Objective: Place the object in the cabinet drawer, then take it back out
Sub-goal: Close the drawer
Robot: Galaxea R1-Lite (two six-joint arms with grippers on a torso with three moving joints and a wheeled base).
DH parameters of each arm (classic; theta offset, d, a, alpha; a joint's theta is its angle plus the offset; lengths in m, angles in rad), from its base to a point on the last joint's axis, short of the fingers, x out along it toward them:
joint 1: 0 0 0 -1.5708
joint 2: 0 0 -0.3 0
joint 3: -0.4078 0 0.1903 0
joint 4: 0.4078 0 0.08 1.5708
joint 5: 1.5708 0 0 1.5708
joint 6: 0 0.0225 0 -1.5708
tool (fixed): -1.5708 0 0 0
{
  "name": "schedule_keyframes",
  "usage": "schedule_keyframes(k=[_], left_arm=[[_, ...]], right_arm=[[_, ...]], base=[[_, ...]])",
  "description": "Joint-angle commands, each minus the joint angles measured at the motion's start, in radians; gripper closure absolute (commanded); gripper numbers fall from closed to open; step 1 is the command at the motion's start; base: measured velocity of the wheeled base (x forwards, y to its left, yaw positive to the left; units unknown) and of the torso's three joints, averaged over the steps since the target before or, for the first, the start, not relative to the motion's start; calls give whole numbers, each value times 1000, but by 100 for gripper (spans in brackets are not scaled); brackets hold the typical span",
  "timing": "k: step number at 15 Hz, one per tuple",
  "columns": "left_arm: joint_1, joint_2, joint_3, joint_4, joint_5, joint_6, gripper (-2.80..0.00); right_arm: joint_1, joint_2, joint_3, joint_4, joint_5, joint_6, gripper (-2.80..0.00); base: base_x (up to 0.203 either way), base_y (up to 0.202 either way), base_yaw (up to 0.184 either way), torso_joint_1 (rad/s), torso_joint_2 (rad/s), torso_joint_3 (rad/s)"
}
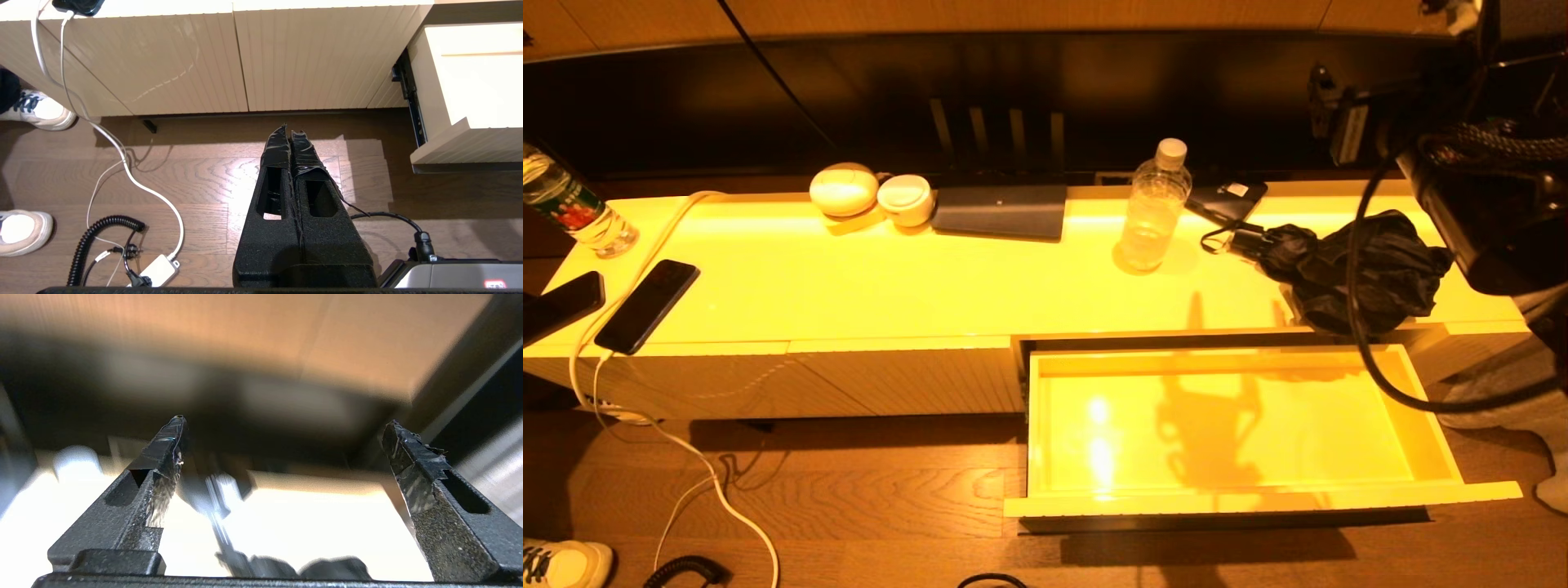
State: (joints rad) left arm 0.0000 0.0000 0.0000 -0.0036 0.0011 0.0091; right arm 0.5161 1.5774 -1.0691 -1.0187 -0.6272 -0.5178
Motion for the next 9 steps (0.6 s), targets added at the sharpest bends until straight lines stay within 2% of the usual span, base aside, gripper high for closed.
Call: schedule_keyframes(k=[1,4,5,7,9], left_arm=[[0,0,3,-1,0,0,0],[0,0,2,-1,-1,0,0],[0,1,2,-1,0,0,0],[0,0,2,-1,0,0,0],[0,0,2,-1,0,0,0]], right_arm=[[-26,-214,168,256,-4,23,0],[-45,-307,292,575,5,128,0],[-48,-335,344,696,48,149,0],[-53,-371,449,857,207,168,0],[-56,-359,526,920,325,167,0]], base=[[0,0,0,0,0,0],[0,0,0,0,0,0],[0,0,0,0,0,0],[0,0,0,0,0,0],[0,0,0,0,0,0]])
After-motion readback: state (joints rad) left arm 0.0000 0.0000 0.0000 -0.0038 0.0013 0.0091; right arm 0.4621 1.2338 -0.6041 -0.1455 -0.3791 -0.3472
